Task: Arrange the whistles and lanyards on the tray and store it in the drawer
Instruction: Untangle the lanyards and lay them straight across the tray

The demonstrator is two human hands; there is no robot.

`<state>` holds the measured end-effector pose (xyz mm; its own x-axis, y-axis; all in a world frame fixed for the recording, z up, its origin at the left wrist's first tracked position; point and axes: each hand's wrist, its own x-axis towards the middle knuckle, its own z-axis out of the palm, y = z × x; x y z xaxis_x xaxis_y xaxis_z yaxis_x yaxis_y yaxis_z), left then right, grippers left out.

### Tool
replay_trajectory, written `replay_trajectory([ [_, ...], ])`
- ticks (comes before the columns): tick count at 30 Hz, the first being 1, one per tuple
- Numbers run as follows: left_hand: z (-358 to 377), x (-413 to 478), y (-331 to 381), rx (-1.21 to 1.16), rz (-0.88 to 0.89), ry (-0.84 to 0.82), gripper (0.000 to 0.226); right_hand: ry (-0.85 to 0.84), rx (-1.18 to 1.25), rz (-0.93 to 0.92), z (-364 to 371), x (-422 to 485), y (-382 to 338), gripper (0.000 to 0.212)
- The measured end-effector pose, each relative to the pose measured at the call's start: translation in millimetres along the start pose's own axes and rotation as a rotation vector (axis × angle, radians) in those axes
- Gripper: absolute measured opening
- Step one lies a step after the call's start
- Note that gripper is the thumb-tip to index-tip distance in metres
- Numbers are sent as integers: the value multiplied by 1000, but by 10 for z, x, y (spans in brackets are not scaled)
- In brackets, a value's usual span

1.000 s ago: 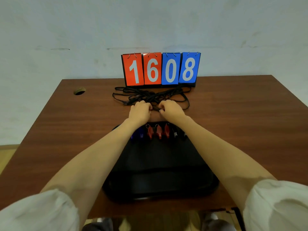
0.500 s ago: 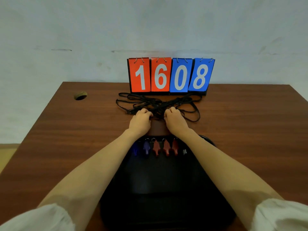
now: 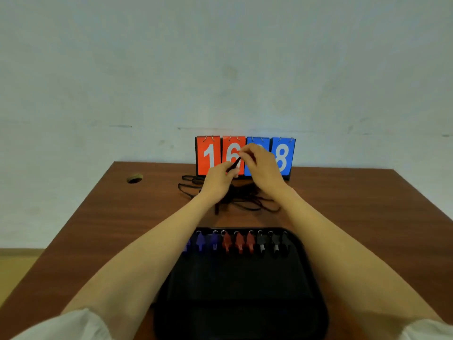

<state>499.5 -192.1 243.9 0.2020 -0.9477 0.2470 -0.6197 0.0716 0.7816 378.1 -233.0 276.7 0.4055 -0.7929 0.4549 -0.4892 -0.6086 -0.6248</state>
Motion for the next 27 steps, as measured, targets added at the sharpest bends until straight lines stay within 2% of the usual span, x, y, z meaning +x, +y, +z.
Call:
replay_trajectory([
  [5,-253,67,208,26,-26,60,23,193,126,14,-582,164,-214,15],
  [13,-755,285,635,107,62,136,17,416,244,-25,-1349,257,-372,12],
  [16,-908,336,729,185,94,156,21,426,221,-20,-1424,218,-366,12],
  [21,-1110,290,733,520,210,228,26,442,33,-26,-1496,147,-316,17],
  [24,-1204,186,595,600,237,261,29,364,-140,-8,-1517,35,-227,20],
  [27,-1231,2,483,664,253,267,29,279,-161,53,-1477,-173,-115,19],
])
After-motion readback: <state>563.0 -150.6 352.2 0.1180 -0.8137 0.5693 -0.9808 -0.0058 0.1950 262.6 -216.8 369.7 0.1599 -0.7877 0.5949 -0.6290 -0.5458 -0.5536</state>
